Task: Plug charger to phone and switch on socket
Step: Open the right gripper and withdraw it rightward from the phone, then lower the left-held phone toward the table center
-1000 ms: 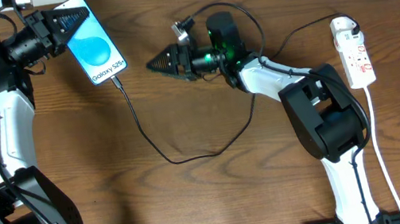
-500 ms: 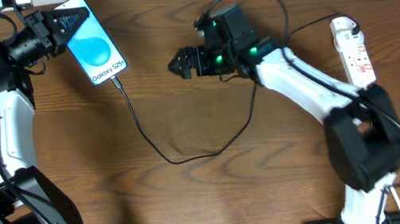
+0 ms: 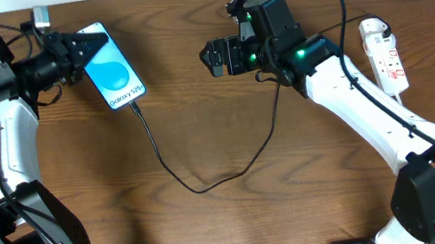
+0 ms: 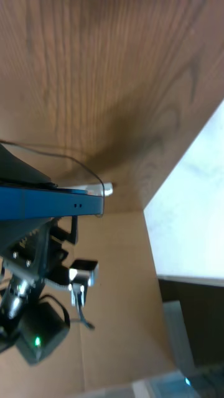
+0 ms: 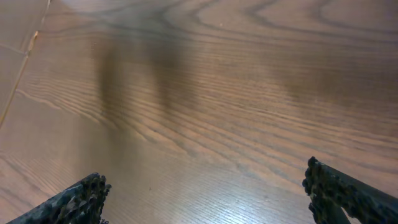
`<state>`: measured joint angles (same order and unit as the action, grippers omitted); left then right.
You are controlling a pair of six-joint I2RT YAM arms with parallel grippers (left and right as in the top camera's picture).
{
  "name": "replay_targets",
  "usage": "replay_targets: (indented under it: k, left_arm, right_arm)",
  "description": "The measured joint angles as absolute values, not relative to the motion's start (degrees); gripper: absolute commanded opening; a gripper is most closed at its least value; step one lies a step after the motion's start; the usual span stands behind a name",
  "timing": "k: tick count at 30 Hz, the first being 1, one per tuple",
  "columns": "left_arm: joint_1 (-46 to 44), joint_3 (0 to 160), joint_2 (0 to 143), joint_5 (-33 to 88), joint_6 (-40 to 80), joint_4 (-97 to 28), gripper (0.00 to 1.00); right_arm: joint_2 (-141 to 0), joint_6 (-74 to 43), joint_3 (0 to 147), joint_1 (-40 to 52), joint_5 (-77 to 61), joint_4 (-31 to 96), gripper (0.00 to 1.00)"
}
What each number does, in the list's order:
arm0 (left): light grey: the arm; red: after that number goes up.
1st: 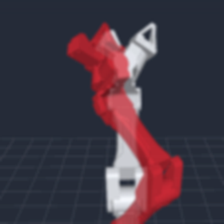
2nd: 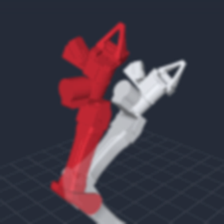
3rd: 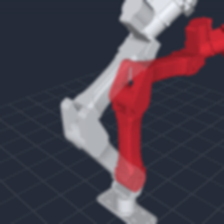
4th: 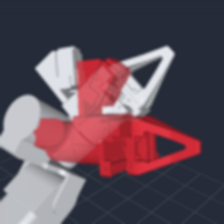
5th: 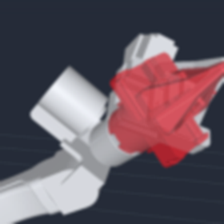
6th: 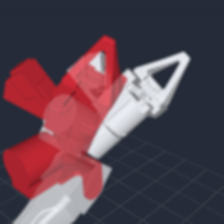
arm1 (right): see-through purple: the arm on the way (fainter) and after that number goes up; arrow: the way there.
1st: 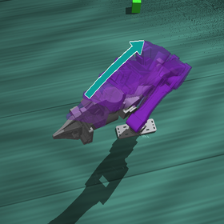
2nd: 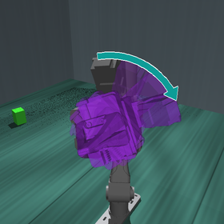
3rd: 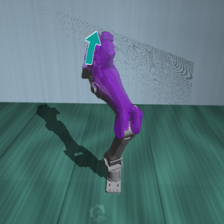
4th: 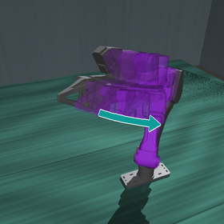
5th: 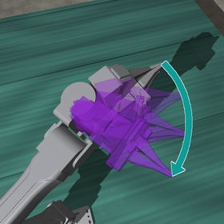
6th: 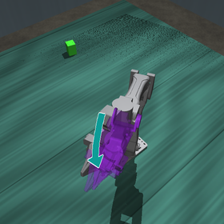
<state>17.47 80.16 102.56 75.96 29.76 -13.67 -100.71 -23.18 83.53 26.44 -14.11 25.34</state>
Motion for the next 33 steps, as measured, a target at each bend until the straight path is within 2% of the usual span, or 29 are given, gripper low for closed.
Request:
replay_targets:
  k: [16,23,33]
  left_arm:
    - [16.4,80.2,102.6,59.8,11.2,-36.0,0.08]
    - [13.8,80.2,102.6,53.9,8.4,-38.6,0.08]
    - [12.7,73.9,102.6,52.1,7.0,-35.3,0.07]
  right_arm:
    - [-100.5,-21.8,83.5,26.4,-13.0,29.1,0.99]
    - [-100.5,-21.8,83.5,26.4,-13.0,29.1,0.99]
    - [-100.5,-21.8,83.5,26.4,-13.0,29.1,0.99]
